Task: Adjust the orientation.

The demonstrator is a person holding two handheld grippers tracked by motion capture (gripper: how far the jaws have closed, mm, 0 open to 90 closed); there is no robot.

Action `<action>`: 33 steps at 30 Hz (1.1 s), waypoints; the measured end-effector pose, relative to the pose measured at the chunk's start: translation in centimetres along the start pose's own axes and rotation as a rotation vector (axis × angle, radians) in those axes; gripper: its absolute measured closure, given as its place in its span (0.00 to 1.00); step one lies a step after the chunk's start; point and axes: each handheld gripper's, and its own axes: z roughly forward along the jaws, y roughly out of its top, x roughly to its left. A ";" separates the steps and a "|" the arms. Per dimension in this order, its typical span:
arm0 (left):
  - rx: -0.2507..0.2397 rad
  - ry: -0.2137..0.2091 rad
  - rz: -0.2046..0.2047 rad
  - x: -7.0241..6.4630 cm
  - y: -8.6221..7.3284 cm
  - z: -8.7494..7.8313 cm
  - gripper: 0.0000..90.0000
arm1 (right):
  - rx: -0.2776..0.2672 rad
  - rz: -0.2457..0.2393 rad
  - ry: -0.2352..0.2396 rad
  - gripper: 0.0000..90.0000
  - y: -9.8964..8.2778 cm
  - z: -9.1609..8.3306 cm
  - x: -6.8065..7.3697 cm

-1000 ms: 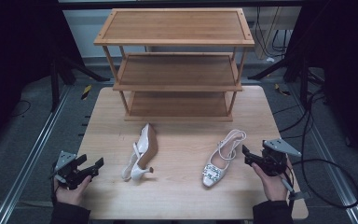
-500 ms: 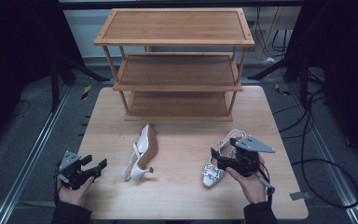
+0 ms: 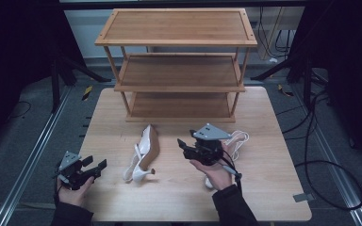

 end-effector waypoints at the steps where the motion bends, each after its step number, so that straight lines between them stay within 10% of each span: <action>1: 0.000 0.000 0.000 0.0 0.0 0.0 0.38 | 0.001 -0.008 0.015 0.58 0.2 0.5 0.5; 20: 0.012 -0.002 -0.002 0.2 0.0 0.1 0.39 | 0.194 -0.105 0.200 0.93 0.1 11.4 7.2; 33: 0.016 -0.014 -0.003 0.2 0.0 0.2 0.39 | 0.286 -0.167 0.251 1.00 -0.8 15.0 9.7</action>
